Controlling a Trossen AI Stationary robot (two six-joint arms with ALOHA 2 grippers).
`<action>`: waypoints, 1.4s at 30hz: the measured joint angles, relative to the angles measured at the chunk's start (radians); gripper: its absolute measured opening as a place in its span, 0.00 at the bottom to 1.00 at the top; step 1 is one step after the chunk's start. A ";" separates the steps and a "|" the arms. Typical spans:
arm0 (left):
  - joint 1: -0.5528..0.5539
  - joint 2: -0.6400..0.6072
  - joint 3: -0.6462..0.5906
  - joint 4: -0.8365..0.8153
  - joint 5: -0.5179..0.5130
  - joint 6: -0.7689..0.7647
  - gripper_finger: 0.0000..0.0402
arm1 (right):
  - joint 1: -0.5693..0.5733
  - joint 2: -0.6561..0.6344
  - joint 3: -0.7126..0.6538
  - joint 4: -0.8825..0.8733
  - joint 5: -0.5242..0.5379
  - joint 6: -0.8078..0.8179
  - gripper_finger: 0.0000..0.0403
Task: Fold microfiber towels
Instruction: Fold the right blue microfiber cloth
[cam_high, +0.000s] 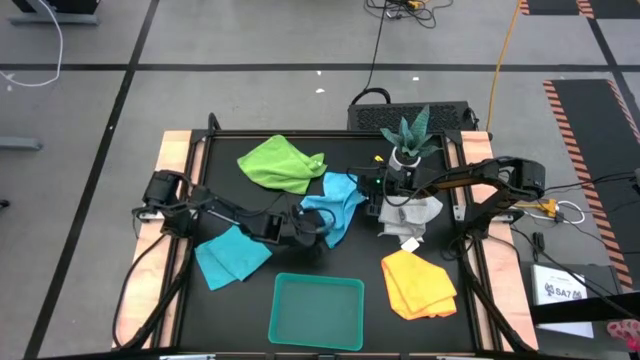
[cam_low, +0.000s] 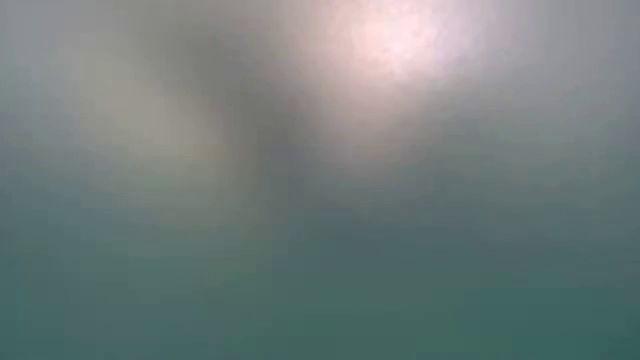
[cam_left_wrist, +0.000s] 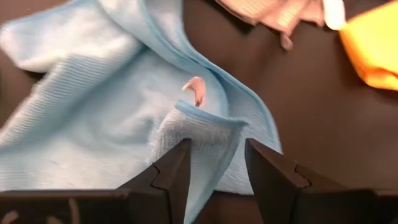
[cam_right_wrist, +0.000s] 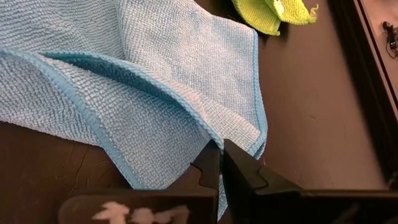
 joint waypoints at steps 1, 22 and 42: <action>0.004 0.000 0.000 0.000 -0.006 -0.001 0.38 | 0.000 0.000 0.000 0.000 0.000 0.000 0.00; 0.049 -0.004 0.000 -0.127 -0.014 0.046 0.01 | 0.000 0.000 0.000 0.000 0.000 -0.002 0.00; 0.054 -0.381 0.000 -0.408 -0.180 0.235 0.00 | 0.122 -0.251 0.031 -0.012 0.057 0.028 0.00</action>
